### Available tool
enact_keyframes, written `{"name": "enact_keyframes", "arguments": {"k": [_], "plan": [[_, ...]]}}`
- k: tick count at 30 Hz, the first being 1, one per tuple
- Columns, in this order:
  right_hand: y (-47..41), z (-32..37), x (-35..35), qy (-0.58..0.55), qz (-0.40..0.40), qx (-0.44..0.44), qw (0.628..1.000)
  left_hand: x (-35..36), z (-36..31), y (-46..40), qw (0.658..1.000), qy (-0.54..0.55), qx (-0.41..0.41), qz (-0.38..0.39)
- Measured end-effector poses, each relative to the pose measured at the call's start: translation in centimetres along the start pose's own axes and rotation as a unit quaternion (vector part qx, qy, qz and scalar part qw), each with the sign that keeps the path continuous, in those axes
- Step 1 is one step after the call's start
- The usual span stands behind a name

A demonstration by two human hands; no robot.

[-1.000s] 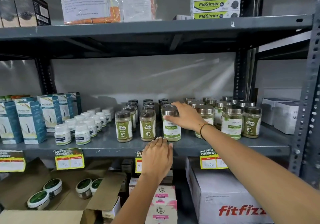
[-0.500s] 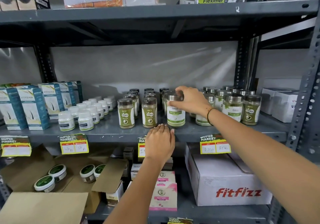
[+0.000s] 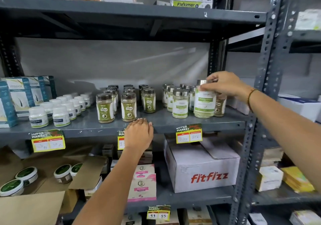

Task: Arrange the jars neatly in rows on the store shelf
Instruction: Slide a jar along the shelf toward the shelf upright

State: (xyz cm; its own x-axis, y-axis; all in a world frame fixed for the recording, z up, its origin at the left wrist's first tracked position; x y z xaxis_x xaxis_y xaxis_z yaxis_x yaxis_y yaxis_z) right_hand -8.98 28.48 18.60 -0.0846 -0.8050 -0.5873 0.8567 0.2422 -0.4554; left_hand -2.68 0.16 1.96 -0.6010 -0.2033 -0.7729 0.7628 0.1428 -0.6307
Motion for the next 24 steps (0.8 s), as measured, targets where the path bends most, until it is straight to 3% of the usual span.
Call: {"name": "enact_keyframes", "arguments": {"k": [8, 17, 24], "plan": [[-0.4, -6.2, -5.2, 0.172, -0.046, 0.094, 0.979, 0.5, 0.0, 0.1, 1.000, -0.002, 0.002, -0.013], [-1.0, -9.0, -4.9, 0.230, -0.063, 0.145, 0.960, 1.0, -0.2, 0.1, 0.999, 0.011, -0.017, -0.032], [-1.9, -9.8, -5.1, 0.211, -0.057, 0.177, 0.960, 1.4, -0.2, -0.1, 0.999, 0.008, -0.017, -0.043]]}}
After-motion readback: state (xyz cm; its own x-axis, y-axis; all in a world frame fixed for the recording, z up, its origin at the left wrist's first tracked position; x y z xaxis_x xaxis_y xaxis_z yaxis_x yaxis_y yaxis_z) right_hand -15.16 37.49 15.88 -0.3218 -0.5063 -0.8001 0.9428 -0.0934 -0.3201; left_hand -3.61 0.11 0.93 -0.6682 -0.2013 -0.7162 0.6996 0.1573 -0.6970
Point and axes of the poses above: each hand's wrist, its own y-axis away from the middle knuckle, its own x-axis out of the palm, z = x × y, the point moved 3 cm from there along -y, towards the middle knuckle, and after that the axes turned 12 degrees about -y, right-handed, at the moved point
